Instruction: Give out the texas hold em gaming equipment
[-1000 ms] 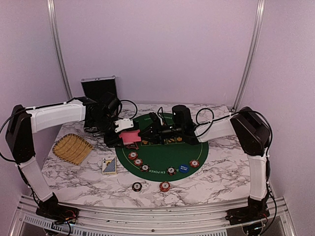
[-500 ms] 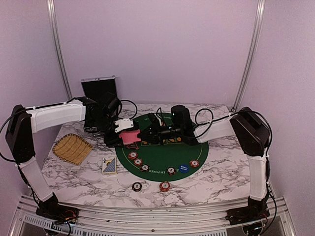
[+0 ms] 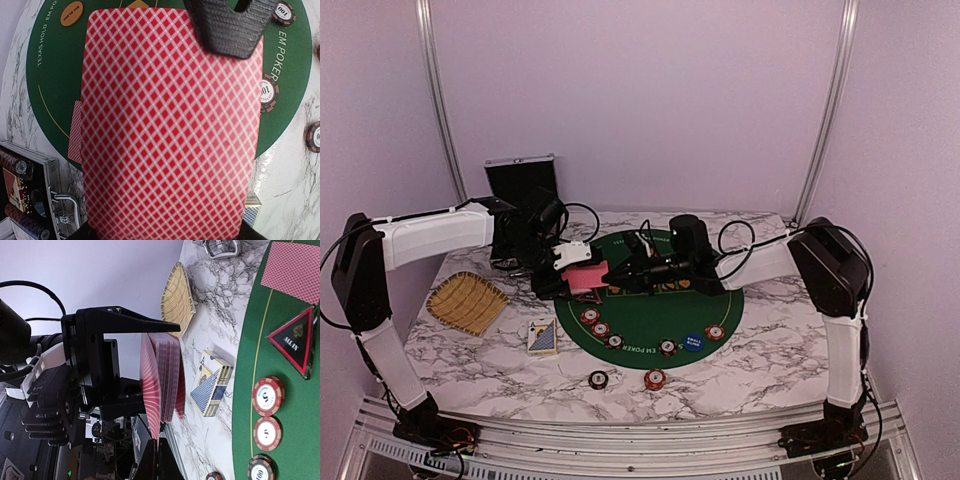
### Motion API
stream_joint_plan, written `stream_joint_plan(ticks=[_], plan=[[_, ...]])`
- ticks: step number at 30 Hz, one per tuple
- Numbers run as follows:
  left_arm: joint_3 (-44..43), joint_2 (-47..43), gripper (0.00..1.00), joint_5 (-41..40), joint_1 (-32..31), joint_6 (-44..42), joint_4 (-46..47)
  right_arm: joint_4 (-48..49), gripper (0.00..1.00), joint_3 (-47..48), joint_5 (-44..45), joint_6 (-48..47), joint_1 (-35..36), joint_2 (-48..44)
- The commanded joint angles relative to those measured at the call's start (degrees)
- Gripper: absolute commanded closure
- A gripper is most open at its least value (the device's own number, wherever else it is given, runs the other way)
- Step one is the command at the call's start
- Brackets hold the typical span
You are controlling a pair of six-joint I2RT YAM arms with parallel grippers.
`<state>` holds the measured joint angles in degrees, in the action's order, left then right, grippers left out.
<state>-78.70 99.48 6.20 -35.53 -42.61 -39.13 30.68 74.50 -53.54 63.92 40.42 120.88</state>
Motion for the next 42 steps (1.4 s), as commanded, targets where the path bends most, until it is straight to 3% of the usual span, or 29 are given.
stream_joint_plan(ticks=[1,11,23,31,42], plan=[[-1.34,0.33,1.0,-0.39,0.08,-0.19,-0.06,-1.05,1.0,-0.95,-0.14,-1.71,-1.98,-3.45],[-1.16,0.04,1.0,-0.47,0.1,-0.11,-0.03,-3.62,1.0,-3.84,-0.48,-3.92,-5.73,-7.37],[-0.68,-0.5,1.0,-0.35,0.1,-0.03,-0.28,-16.69,1.0,-3.08,0.03,-13.52,-17.76,-11.09],[-0.36,-1.0,1.0,0.15,0.09,0.16,-0.55,-29.63,1.0,6.21,4.88,-22.35,-23.56,-5.27],[0.36,-1.31,1.0,0.87,0.04,0.18,-0.97,-42.72,1.0,25.66,11.04,-27.33,-23.99,8.65]])
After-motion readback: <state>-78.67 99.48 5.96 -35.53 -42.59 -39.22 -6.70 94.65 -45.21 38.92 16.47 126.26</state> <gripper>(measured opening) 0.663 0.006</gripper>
